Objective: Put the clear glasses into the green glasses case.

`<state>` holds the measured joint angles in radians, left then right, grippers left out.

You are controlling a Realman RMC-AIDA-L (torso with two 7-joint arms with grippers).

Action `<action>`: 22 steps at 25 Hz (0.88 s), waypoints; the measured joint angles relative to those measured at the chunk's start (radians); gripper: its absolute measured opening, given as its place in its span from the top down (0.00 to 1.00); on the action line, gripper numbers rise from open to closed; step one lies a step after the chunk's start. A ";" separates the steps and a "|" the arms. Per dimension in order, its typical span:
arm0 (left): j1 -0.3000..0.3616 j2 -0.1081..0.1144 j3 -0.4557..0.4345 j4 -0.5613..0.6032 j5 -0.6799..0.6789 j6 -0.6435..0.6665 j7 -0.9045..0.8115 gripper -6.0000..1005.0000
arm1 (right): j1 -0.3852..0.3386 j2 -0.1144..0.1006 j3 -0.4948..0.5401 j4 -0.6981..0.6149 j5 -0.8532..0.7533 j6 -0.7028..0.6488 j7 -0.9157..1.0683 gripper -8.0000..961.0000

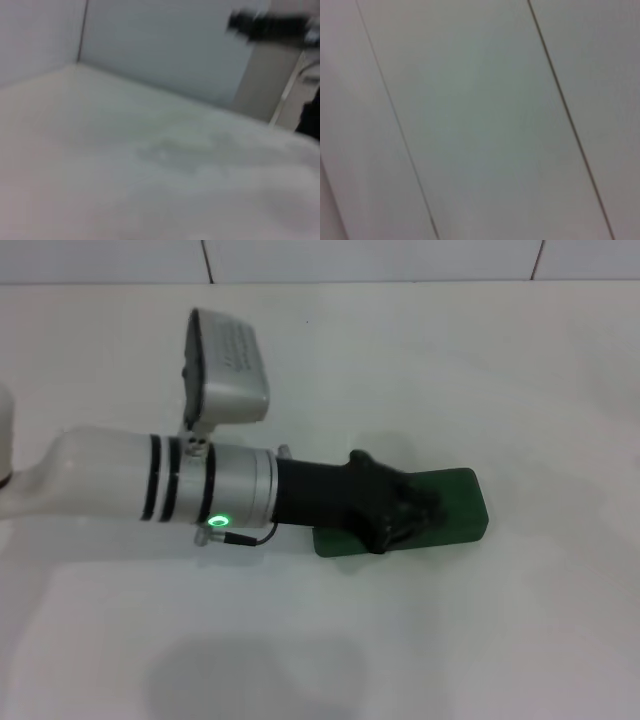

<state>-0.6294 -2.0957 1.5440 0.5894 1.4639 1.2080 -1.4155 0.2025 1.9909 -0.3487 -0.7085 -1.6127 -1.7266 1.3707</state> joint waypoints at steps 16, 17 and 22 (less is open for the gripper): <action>0.249 0.039 -0.391 0.183 -0.078 0.562 0.062 0.62 | 0.117 0.028 -0.374 0.047 -0.081 -0.127 -0.149 0.60; 0.251 0.049 -0.407 0.170 -0.073 0.589 0.059 0.58 | 0.130 0.030 -0.388 0.060 -0.077 -0.135 -0.154 0.56; 0.276 0.096 -0.415 0.134 -0.069 0.641 0.057 0.38 | 0.206 0.031 -0.446 0.118 -0.071 -0.163 -0.165 0.42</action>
<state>-0.3531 -1.9996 1.1286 0.7231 1.3952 1.8495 -1.3587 0.4084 2.0223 -0.7946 -0.5903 -1.6835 -1.8895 1.2061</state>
